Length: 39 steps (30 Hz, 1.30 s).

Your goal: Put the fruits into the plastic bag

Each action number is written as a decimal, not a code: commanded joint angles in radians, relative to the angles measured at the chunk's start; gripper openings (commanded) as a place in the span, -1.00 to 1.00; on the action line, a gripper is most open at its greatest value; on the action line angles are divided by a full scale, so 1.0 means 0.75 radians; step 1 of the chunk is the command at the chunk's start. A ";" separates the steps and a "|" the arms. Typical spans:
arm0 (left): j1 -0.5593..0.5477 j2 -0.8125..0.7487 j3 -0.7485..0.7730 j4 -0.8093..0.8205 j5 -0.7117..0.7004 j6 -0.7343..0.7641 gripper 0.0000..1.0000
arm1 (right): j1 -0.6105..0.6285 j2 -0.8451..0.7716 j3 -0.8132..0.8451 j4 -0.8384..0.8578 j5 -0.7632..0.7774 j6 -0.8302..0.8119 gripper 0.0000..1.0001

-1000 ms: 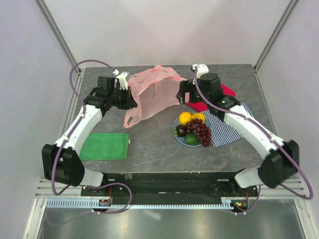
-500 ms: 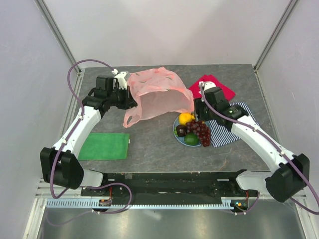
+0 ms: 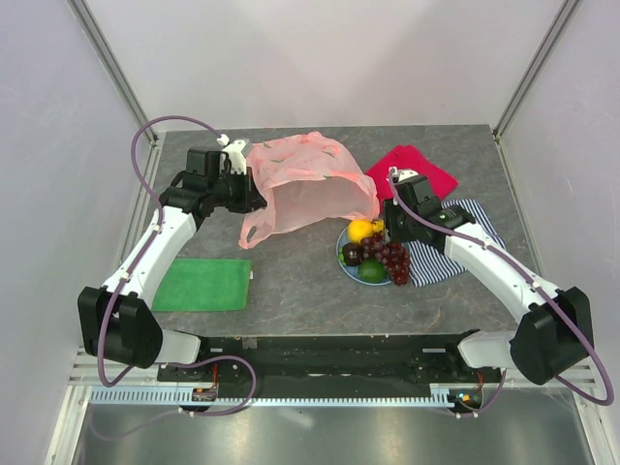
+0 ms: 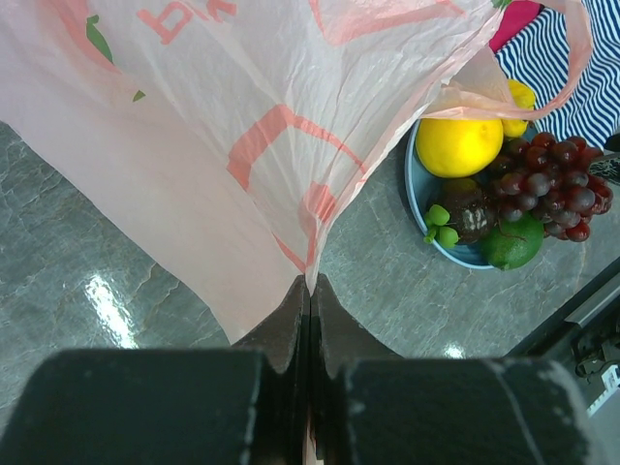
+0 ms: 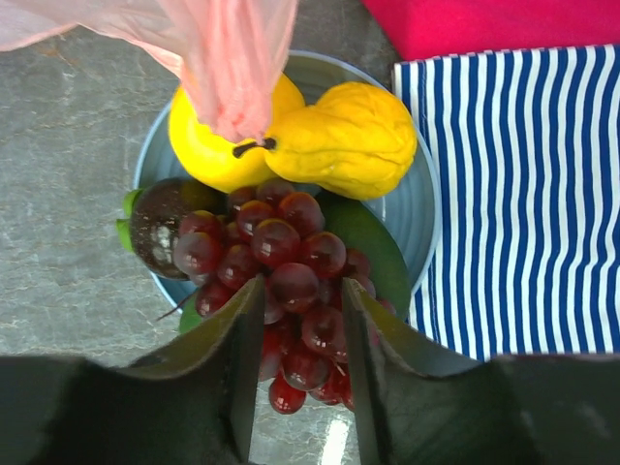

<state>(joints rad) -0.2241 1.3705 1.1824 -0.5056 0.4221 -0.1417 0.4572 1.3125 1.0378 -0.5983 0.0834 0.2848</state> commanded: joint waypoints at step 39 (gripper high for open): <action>0.000 0.007 0.011 -0.009 0.049 -0.018 -0.97 | -0.045 -0.097 -0.018 0.019 -0.066 0.070 -0.80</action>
<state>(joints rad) -0.2241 1.3781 1.1824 -0.5228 0.4297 -0.1417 0.4271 1.2980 1.0035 -0.5652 0.0254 0.3256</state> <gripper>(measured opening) 0.022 0.216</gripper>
